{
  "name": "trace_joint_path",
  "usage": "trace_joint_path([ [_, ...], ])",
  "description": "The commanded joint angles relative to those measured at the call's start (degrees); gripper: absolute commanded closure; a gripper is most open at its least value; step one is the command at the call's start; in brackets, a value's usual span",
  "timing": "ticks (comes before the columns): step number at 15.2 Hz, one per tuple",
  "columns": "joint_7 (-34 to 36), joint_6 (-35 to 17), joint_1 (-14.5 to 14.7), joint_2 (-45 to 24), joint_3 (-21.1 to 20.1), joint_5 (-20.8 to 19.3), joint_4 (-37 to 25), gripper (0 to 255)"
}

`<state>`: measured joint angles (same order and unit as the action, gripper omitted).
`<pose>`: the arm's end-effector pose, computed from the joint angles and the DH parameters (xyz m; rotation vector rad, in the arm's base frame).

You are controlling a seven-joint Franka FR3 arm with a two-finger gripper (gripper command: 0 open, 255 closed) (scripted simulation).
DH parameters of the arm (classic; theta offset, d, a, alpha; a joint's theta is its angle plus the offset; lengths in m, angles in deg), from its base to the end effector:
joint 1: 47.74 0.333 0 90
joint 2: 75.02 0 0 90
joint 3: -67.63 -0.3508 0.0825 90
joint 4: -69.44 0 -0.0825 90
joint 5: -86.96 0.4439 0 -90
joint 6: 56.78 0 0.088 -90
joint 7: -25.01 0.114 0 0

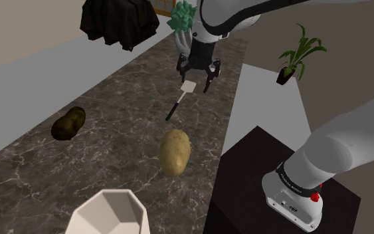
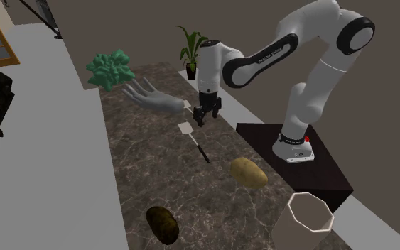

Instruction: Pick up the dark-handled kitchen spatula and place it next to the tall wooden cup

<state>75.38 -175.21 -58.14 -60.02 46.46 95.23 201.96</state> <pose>0.5015 0.1081 0.4393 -2.8830 1.1706 0.0232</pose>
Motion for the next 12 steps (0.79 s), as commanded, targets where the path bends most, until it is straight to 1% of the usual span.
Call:
trace_joint_path([
  [1, 6.7, -2.4, -1.1, -5.2, -1.4, -1.1, -2.1, 0],
  [5, 19.1, -6.2, -2.2, -15.1, -2.5, -4.0, -6.8, 0],
  [6, 20.5, -6.6, -2.2, -16.1, -2.4, -4.4, -7.4, 0],
  [12, 21.3, -11.2, -1.8, -18.8, -2.5, -5.5, -5.2, 0],
])
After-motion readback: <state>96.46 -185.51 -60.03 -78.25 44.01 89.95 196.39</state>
